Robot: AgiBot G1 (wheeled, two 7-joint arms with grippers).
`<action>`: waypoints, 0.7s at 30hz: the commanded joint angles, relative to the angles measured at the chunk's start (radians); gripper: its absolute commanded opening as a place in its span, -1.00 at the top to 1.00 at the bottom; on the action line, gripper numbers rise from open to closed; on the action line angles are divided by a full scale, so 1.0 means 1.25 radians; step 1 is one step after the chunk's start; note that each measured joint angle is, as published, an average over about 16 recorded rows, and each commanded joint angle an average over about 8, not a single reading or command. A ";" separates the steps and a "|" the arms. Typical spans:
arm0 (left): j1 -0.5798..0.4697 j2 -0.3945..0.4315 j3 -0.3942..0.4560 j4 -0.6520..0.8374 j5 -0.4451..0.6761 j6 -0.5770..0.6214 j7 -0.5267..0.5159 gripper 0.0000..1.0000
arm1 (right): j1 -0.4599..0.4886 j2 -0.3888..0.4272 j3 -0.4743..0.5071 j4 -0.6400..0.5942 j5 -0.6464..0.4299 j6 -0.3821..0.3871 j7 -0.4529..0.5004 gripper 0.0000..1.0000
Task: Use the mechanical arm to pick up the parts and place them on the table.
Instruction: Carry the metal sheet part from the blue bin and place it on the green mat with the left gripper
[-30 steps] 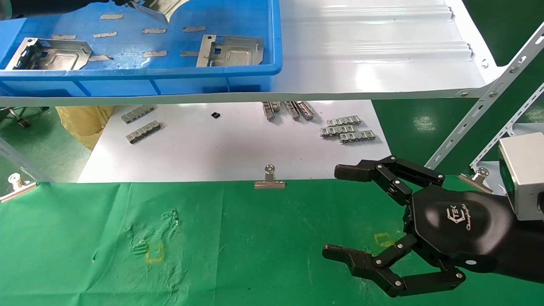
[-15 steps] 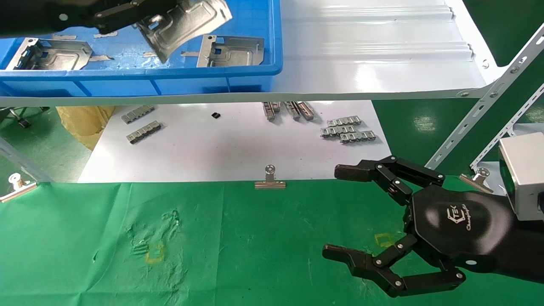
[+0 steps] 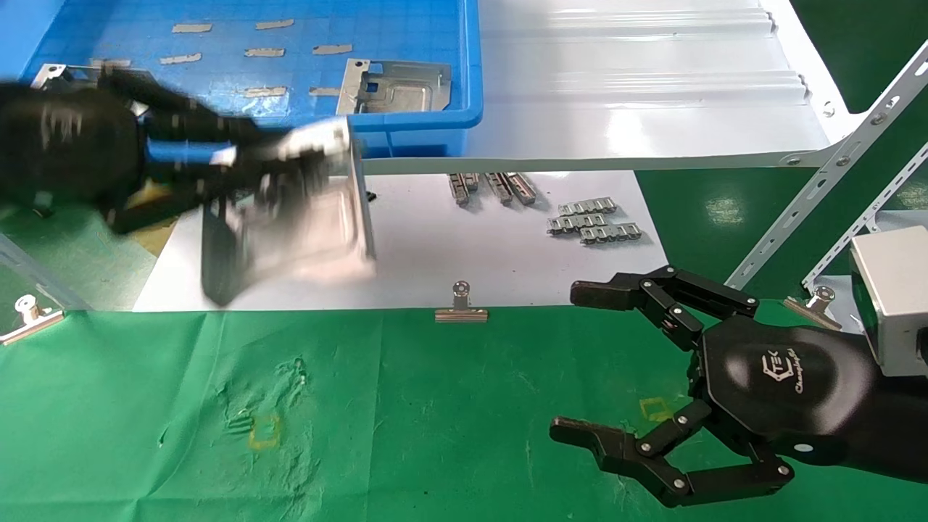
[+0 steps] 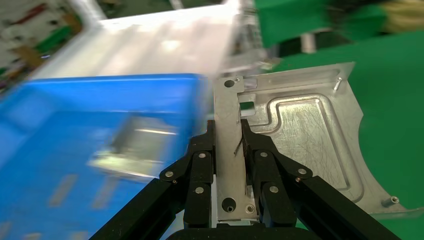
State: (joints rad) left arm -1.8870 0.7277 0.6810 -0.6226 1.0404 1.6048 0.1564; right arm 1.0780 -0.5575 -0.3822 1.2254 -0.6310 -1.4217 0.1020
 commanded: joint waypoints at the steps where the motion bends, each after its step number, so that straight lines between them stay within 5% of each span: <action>1: 0.047 -0.050 0.039 -0.100 -0.062 -0.003 -0.019 1.00 | 0.000 0.000 0.000 0.000 0.000 0.000 0.000 -1.00; 6: 0.080 -0.074 0.118 -0.098 -0.034 -0.018 0.065 1.00 | 0.000 0.000 0.000 0.000 0.000 0.000 0.000 -1.00; 21: 0.135 0.012 0.213 0.168 0.075 -0.039 0.329 1.00 | 0.000 0.000 0.000 0.000 0.000 0.000 0.000 -1.00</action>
State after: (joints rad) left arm -1.7209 0.7425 0.9431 -0.4180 1.1311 1.5542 0.5709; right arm 1.0780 -0.5575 -0.3822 1.2254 -0.6310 -1.4217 0.1020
